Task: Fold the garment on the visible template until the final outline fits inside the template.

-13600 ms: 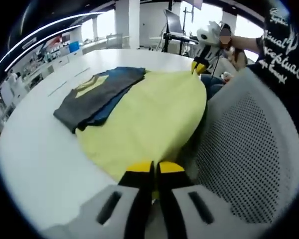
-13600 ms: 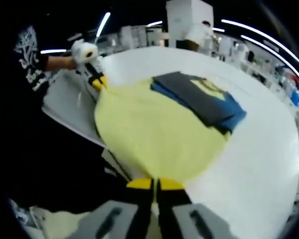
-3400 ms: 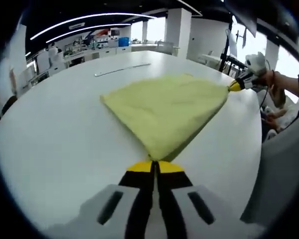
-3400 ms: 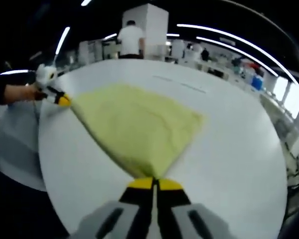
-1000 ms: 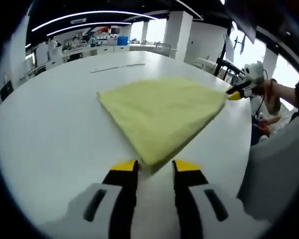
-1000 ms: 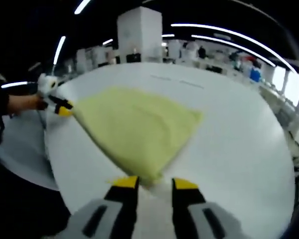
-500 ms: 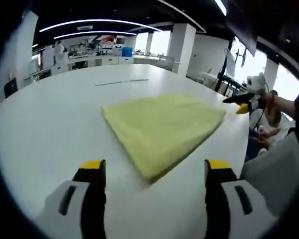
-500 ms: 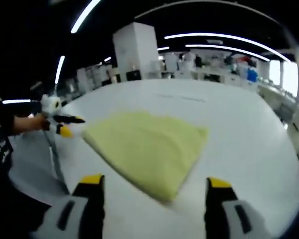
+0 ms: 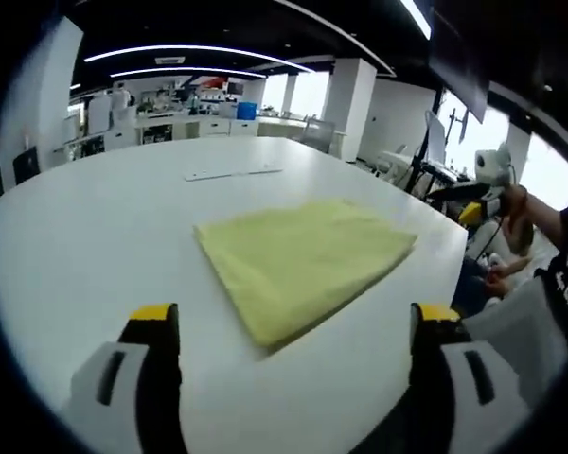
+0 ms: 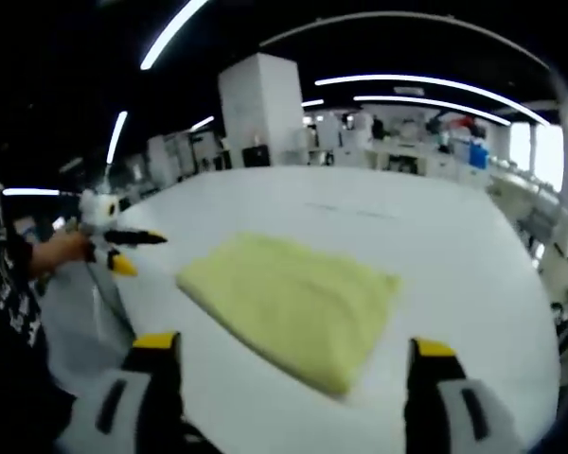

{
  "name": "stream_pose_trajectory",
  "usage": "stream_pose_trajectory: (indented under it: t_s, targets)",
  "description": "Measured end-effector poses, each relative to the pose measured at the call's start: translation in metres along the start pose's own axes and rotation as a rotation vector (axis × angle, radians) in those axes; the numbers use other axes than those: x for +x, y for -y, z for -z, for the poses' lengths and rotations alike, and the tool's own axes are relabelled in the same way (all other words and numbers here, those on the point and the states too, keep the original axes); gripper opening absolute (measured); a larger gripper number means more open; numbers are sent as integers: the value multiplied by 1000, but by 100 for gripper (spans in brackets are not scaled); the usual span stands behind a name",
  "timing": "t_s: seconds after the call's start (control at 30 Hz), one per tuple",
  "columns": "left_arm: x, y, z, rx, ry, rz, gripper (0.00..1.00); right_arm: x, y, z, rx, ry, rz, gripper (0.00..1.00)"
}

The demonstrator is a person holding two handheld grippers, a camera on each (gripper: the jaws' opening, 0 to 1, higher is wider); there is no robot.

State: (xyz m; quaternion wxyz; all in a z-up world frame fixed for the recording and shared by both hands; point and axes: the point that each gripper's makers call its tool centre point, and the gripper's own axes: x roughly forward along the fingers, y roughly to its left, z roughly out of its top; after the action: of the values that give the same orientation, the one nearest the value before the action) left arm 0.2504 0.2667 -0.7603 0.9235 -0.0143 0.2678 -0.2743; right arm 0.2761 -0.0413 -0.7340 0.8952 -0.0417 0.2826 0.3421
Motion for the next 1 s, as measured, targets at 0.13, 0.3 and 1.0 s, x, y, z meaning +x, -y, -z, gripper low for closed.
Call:
stream_pose_trajectory:
  t_s: [0.13,0.3,1.0]
  targets:
    - [-3,-4,4,17,-19,-31,99,-4,2,-2,5,5,16,99]
    - [-10,2,6,-9,-12,-29,99,-8,4,-4,9,6,43,99]
    - [-28,-4,21,-15,-59,-101,96,-16,-1,6,63,-57,65,91]
